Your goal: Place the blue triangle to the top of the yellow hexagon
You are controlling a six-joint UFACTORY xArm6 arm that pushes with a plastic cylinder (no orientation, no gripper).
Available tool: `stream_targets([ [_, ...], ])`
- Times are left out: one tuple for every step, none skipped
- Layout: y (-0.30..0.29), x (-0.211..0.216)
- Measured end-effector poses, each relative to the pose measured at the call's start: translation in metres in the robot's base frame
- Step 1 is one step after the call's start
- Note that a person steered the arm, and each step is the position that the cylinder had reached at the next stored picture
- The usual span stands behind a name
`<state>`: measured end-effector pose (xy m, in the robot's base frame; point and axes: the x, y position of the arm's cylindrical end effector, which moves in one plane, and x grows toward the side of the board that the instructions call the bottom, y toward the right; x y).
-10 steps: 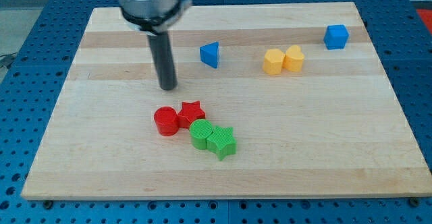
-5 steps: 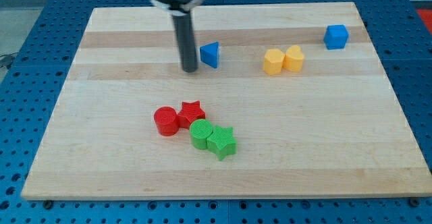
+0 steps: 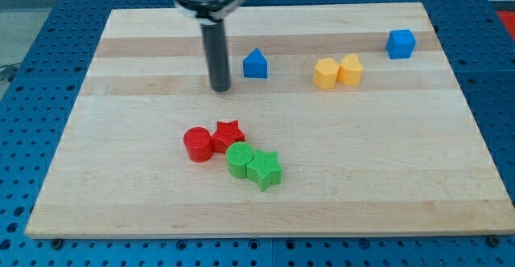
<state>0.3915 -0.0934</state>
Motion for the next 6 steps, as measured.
stream_targets([
  [-0.009,-0.013],
  [-0.004,-0.025],
  [0.014,-0.025],
  [0.017,-0.023],
  [0.038,-0.023],
  [0.081,-0.023],
])
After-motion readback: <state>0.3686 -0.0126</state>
